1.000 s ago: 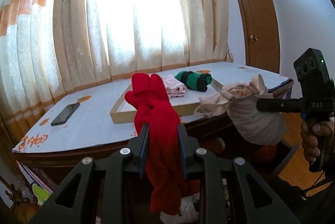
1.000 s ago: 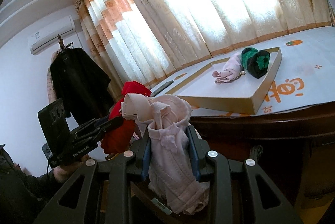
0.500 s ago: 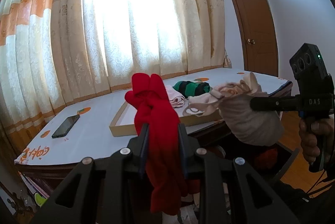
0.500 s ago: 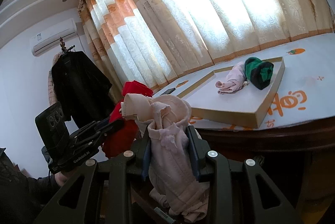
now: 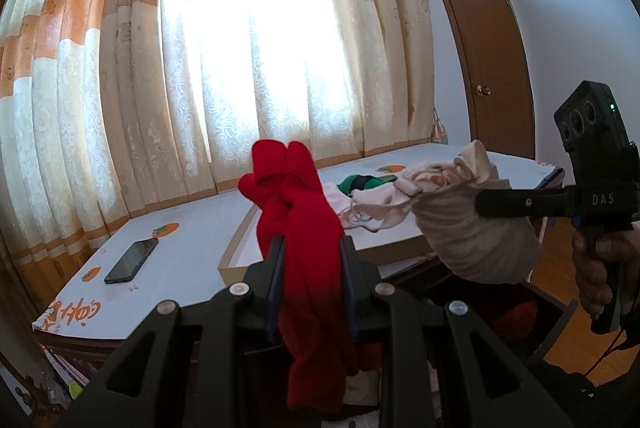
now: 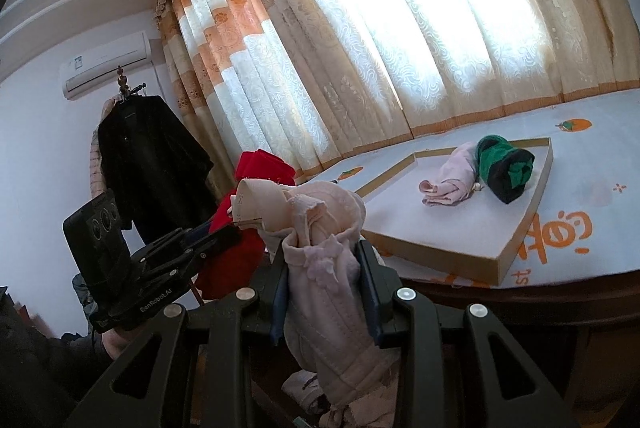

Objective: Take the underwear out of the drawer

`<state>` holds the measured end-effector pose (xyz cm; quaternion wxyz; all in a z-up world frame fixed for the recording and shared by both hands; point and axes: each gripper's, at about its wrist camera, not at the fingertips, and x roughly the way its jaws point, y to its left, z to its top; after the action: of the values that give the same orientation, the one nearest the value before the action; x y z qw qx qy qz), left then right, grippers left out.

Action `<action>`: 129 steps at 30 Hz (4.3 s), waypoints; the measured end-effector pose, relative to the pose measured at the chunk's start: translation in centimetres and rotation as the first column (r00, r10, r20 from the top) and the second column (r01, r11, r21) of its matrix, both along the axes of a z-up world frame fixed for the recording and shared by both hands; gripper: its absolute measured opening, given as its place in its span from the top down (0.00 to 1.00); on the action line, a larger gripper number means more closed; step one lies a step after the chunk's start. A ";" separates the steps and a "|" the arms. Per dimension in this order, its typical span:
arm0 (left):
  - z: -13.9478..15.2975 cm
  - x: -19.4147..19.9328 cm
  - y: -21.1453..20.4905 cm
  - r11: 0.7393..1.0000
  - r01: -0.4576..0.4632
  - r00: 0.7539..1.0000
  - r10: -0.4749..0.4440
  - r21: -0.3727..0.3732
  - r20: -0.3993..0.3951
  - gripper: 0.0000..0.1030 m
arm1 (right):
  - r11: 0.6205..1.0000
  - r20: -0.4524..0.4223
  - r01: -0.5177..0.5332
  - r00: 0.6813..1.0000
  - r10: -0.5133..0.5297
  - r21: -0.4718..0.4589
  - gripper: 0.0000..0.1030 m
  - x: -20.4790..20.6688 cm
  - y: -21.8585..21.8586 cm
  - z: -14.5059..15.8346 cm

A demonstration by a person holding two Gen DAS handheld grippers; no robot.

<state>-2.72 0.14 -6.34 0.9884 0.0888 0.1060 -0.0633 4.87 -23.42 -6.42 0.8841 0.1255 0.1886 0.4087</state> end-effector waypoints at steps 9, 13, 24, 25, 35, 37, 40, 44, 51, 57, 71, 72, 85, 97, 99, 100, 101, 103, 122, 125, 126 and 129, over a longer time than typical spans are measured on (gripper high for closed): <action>0.8 1.3 0.6 1.000 0.001 1.000 -0.001 0.010 0.014 0.77 | 0.999 0.027 0.011 1.000 -0.010 -0.034 0.67 0.9 0.9 1.6; 1.0 2.2 0.9 1.000 -0.007 1.000 0.007 0.011 0.013 0.77 | 0.998 0.037 0.021 0.999 -0.019 -0.056 0.67 1.8 1.5 2.5; 2.3 4.5 1.6 1.000 -0.023 0.999 0.022 0.016 0.037 0.77 | 0.993 0.064 0.051 0.997 -0.044 -0.111 0.67 4.7 4.1 4.6; 2.3 4.6 1.6 1.000 -0.024 0.999 0.023 0.018 0.039 0.77 | 0.992 0.066 0.052 0.997 -0.045 -0.113 0.67 4.9 4.3 4.7; 2.8 7.4 2.4 0.999 -0.036 0.999 0.035 0.035 0.030 0.77 | 0.986 0.068 0.072 0.996 -0.062 -0.153 0.67 7.7 5.9 5.5; 3.0 8.0 2.6 0.999 -0.038 0.999 0.037 0.034 0.026 0.77 | 0.984 0.066 0.077 0.996 -0.067 -0.160 0.67 8.4 6.2 5.7; 3.3 9.0 2.8 0.998 -0.045 0.999 0.044 0.042 0.024 0.77 | 0.982 0.064 0.085 0.995 -0.075 -0.168 0.67 9.4 6.6 5.9; 3.9 10.7 2.9 0.997 -0.049 0.999 0.048 0.056 0.020 0.77 | 0.981 0.055 0.096 0.995 -0.088 -0.169 0.67 10.7 7.0 6.1; 4.8 14.1 3.1 0.998 -0.038 0.999 0.039 0.045 -0.028 0.77 | 0.979 0.007 0.129 0.992 -0.129 -0.159 0.67 13.8 7.4 6.2; 4.6 17.3 3.2 0.997 -0.038 0.995 0.043 0.060 -0.085 0.77 | 0.974 -0.065 0.166 0.982 -0.178 -0.156 0.67 17.0 7.7 5.9; 3.7 23.3 3.3 0.997 -0.027 0.974 0.041 0.068 -0.221 0.77 | 0.968 -0.232 0.219 0.942 -0.243 -0.126 0.67 23.0 8.6 4.3; 3.6 23.6 3.3 0.997 -0.024 0.972 0.039 0.069 -0.232 0.77 | 0.967 -0.244 0.223 0.938 -0.247 -0.120 0.67 23.4 8.6 4.1; 1.7 28.8 2.4 0.996 0.036 0.918 -0.001 0.082 -0.397 0.77 | 0.953 -0.331 0.287 0.893 -0.304 -0.100 0.66 26.8 8.9 2.9; -0.9 31.9 3.1 0.999 0.021 0.864 -0.007 0.024 -0.503 0.77 | 0.922 -0.361 0.342 0.849 -0.385 -0.179 0.63 29.7 9.1 1.1; -1.1 32.2 3.2 0.999 0.015 0.863 0.002 0.029 -0.506 0.77 | 0.919 -0.359 0.349 0.847 -0.393 -0.181 0.63 30.0 9.2 1.1; -1.1 32.3 3.3 0.999 0.014 0.862 0.002 0.029 -0.507 0.77 | 0.918 -0.360 0.352 0.846 -0.395 -0.181 0.63 30.2 9.3 1.0; -1.2 32.5 3.3 0.999 0.013 0.861 0.004 0.030 -0.509 0.77 | 0.918 -0.360 0.353 0.845 -0.396 -0.182 0.63 30.3 9.4 1.0; -1.3 32.9 3.4 0.999 0.008 0.858 0.012 0.037 -0.513 0.77 | 0.917 -0.358 0.352 0.845 -0.398 -0.188 0.63 30.7 9.6 1.0; 0.3 30.6 4.0 0.998 -0.041 0.894 0.058 0.048 -0.444 0.40 | 0.923 -0.329 0.315 0.867 -0.374 -0.221 0.35 28.0 8.5 1.8; 0.5 29.5 3.8 0.999 -0.041 0.898 0.052 0.035 -0.436 0.39 | 0.928 -0.330 0.310 0.871 -0.365 -0.209 0.35 27.0 7.7 2.2; 0.5 29.2 3.8 0.999 -0.040 0.900 0.049 0.030 -0.433 0.39 | 0.929 -0.326 0.307 0.873 -0.362 -0.208 0.35 26.5 7.4 2.4; 0.8 27.8 3.7 0.999 -0.039 0.907 0.037 0.003 -0.419 0.38 | 0.933 -0.307 0.298 0.885 -0.350 -0.204 0.35 24.9 6.9 3.1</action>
<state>25.10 3.84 -5.58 0.9440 0.0681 0.3170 -0.0619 29.78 -16.56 -3.29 0.9013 0.1563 0.3440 0.2118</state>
